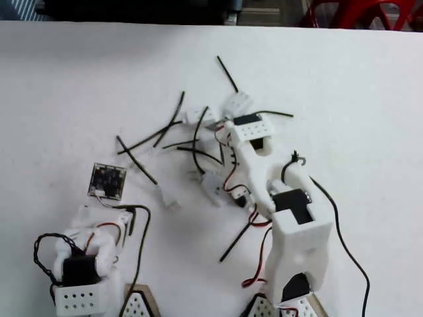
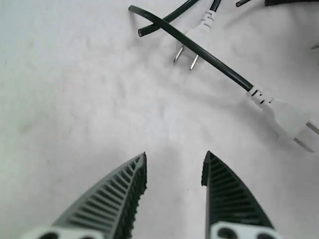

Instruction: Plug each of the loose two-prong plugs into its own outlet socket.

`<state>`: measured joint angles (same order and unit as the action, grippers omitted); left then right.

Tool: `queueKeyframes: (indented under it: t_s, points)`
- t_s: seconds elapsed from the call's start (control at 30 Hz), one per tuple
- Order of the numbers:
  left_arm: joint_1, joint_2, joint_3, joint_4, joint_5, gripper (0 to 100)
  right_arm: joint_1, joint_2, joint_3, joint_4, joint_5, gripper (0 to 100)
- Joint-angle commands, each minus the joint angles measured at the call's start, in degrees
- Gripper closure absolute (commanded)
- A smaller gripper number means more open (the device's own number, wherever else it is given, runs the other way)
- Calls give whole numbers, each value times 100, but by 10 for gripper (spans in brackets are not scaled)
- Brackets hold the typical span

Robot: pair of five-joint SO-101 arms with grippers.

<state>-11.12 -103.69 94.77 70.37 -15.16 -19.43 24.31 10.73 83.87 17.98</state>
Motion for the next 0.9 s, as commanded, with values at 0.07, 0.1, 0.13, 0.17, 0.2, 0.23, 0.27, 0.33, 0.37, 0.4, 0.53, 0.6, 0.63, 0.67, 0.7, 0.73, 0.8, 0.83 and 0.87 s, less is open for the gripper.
queueKeyframes:
  t_s: [0.07, 0.1, 0.13, 0.17, 0.2, 0.23, 0.27, 0.33, 0.37, 0.4, 0.53, 0.6, 0.63, 0.67, 0.7, 0.73, 0.8, 0.83, 0.87]
  points:
    - [-57, -57, -88, -123, 9, 811, -66, -189, -132, 110, -35, 982]
    - [-57, -57, -88, -123, 9, 811, -57, -286, -132, 110, -26, 982]
    - [-57, -57, -88, -123, 9, 811, -57, -382, -132, 110, -26, 982]
    - [-57, -57, -88, -123, 9, 811, -57, -453, -132, 110, -26, 982]
    - [-57, -57, -88, -123, 9, 811, -66, -514, -79, 110, -26, 982]
    - [-57, -57, -88, -123, 9, 811, -66, -532, -53, 110, -26, 981]
    - [-57, -57, -88, -123, 9, 811, -66, -532, -26, 119, -26, 980]
    - [-57, -57, -88, -123, 9, 811, -48, -532, -9, 119, -26, 950]
    - [-57, -57, -88, -123, 9, 811, -31, -532, 26, 127, -26, 923]
    - [-57, -57, -88, -123, 9, 811, -31, -532, 62, 154, -26, 902]
    - [-57, -57, -88, -123, 9, 811, -48, -532, 114, 286, -26, 902]
    - [-57, -57, -88, -123, 9, 811, -31, -549, 97, 286, -26, 921]
    - [-57, -57, -88, -123, 9, 811, -22, -576, 97, 286, -26, 926]
    - [-57, -57, -88, -123, 9, 811, -22, -585, 97, 286, -26, 930]
    - [-57, -57, -88, -123, 9, 811, -22, -585, 97, 295, -26, 929]
    - [-57, -57, -88, -123, 9, 811, -22, -585, 97, 303, -26, 929]
    - [-57, -57, -88, -123, 9, 811, -22, -585, 88, 374, -35, 928]
    - [-57, -57, -88, -123, 9, 811, -22, -585, 88, 374, -35, 929]
    - [-57, -57, -88, -123, 9, 811, -22, -585, 88, 374, -35, 932]
